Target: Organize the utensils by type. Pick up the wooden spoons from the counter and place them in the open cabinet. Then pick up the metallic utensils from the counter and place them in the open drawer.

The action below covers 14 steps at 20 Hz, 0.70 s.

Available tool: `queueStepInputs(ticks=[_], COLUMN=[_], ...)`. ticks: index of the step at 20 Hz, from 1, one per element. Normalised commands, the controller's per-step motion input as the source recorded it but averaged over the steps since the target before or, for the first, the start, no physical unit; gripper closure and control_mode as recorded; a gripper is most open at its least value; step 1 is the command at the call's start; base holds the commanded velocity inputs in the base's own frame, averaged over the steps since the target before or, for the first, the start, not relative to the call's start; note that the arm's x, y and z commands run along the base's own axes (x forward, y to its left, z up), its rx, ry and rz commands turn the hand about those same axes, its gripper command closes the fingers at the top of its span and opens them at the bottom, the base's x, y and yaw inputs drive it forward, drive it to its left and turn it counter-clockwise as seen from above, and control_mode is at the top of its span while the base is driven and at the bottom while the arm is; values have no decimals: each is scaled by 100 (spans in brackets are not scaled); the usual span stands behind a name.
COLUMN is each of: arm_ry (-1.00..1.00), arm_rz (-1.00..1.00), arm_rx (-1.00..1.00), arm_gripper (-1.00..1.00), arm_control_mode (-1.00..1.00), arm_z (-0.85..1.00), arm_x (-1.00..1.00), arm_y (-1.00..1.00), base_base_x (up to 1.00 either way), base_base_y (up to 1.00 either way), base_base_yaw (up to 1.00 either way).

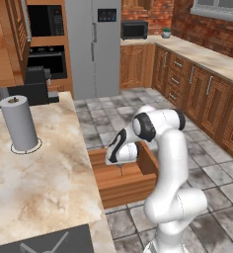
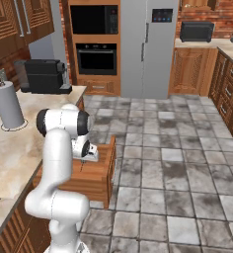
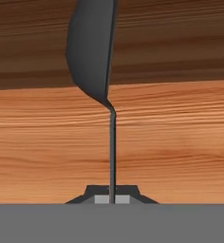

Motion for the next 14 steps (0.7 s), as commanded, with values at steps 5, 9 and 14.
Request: queueStepInputs(ticks=[5,9,14], arm_ry=[0,0,0], arm_rz=[0,0,0], arm_rx=[0,0,0], arm_gripper=[100,100,100], arm_control_mode=[-100,-100,-100], arm_z=[-37,-42,-38], arm_x=[40,31,18], arm_y=[0,0,0], base_base_x=[0,0,0], base_base_y=[0,0,0], base_base_yaw=[0,0,0])
